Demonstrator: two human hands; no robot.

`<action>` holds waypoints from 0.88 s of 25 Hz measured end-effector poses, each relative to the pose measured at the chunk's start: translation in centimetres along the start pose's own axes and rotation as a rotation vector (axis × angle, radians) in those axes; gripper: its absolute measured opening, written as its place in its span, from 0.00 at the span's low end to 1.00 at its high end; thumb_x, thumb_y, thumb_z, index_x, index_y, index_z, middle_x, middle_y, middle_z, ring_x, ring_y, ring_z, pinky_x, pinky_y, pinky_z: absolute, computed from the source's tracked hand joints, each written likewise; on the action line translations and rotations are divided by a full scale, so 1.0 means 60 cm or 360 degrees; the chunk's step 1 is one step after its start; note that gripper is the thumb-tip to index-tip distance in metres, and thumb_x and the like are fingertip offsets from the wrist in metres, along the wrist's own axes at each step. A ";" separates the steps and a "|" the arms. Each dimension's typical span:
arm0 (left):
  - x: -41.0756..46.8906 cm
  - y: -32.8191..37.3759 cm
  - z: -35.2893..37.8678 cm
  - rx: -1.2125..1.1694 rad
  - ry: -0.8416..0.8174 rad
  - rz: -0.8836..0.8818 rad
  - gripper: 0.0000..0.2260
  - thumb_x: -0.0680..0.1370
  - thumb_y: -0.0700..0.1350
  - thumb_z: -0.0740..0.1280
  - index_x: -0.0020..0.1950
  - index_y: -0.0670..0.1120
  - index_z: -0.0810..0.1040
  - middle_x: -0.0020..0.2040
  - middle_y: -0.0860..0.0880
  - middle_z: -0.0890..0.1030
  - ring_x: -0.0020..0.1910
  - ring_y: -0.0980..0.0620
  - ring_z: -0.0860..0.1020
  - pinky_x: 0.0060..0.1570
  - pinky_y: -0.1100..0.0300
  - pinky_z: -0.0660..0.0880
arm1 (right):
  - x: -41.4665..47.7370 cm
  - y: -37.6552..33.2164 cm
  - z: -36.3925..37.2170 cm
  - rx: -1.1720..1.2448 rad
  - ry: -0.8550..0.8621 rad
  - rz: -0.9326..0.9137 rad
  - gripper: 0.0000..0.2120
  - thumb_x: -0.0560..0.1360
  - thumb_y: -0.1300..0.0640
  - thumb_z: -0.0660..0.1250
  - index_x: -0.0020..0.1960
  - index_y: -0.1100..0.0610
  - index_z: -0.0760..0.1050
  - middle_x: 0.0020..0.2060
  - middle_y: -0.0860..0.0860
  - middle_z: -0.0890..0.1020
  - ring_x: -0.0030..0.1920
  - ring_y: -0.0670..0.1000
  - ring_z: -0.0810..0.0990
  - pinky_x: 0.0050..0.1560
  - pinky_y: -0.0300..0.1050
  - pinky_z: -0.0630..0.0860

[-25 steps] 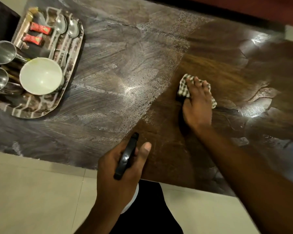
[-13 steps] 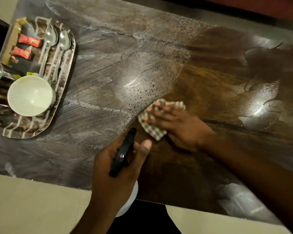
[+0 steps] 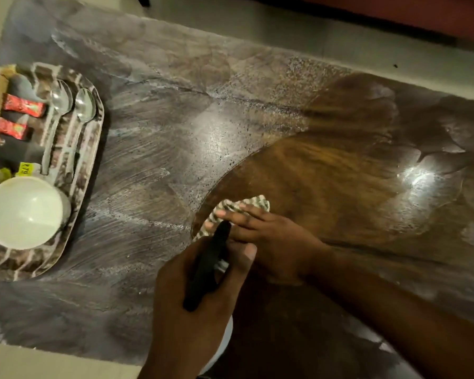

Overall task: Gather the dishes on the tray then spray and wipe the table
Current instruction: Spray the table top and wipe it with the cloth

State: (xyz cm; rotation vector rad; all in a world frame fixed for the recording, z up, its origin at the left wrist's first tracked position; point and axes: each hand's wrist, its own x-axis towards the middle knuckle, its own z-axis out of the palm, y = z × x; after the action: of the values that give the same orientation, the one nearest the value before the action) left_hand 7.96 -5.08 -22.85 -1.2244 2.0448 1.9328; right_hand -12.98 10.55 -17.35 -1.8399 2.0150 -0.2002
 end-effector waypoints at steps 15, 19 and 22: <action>0.055 0.389 0.044 0.0298 -0.0203 0.0305 0.10 0.76 0.52 0.78 0.38 0.52 0.82 0.26 0.49 0.79 0.24 0.53 0.78 0.32 0.65 0.75 | 0.081 0.072 -0.081 0.0292 0.0227 0.0683 0.30 0.85 0.56 0.60 0.86 0.56 0.58 0.86 0.56 0.56 0.87 0.61 0.47 0.85 0.63 0.48; 0.098 0.358 0.050 0.0312 -0.0088 0.0044 0.18 0.67 0.68 0.80 0.37 0.60 0.75 0.26 0.48 0.79 0.20 0.53 0.75 0.31 0.56 0.79 | -0.011 0.202 -0.083 0.0219 0.0106 0.0877 0.31 0.84 0.52 0.48 0.87 0.54 0.52 0.86 0.56 0.54 0.87 0.61 0.46 0.84 0.64 0.52; 0.060 0.403 0.039 0.0383 -0.0067 0.0313 0.21 0.76 0.59 0.75 0.31 0.48 0.76 0.24 0.41 0.75 0.20 0.47 0.74 0.30 0.51 0.74 | -0.062 0.296 -0.110 0.0257 0.0670 0.1714 0.33 0.80 0.54 0.53 0.85 0.49 0.59 0.86 0.53 0.59 0.87 0.59 0.50 0.85 0.64 0.50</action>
State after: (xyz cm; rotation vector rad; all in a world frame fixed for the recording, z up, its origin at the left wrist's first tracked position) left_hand -9.48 -7.48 -5.77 -0.9553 2.3694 1.7012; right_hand -31.68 15.29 -17.20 -0.4500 2.8525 -0.4205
